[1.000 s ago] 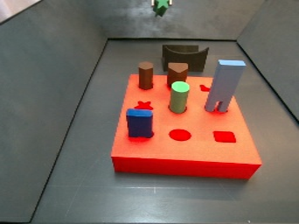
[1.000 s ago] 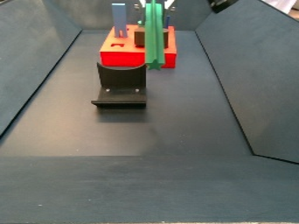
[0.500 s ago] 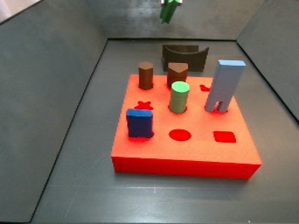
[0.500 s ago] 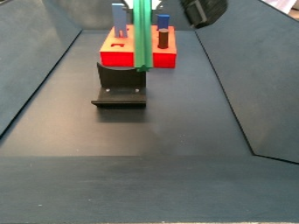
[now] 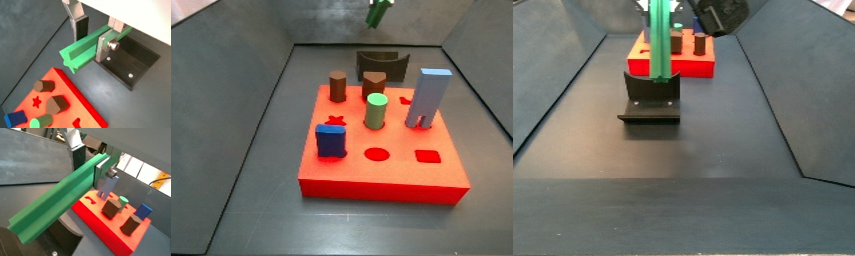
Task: Pick up the star object. Move up. Place the star object on the fixture. Regrasp the star object. Move to above the board. Insert the star object.
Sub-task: Place the star object on the fixture.
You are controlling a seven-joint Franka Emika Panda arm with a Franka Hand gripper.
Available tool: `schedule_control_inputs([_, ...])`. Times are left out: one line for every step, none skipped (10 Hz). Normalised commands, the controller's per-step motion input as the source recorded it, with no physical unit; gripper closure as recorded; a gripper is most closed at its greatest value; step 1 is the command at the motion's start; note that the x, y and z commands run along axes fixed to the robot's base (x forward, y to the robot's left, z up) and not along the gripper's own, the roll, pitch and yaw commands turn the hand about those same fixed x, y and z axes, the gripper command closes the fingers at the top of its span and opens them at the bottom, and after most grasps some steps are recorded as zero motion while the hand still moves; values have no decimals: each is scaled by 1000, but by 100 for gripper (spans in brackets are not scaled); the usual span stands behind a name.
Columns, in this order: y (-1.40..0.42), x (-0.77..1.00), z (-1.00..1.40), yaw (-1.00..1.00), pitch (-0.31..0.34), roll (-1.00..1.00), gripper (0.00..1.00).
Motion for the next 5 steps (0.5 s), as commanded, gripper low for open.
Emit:
schedule_control_inputs([34, 296, -16, -54, 54, -141, 100])
schedule_control_inputs([29, 203, -13, -45, 67, -141, 100])
schedule_control_inputs([131, 158, -1000, -47, 320, -1000, 100])
schedule_control_inputs([137, 146, -1000, -64, 320, -1000, 100])
schedule_control_inputs([141, 159, -1000, -144, 329, -994, 100])
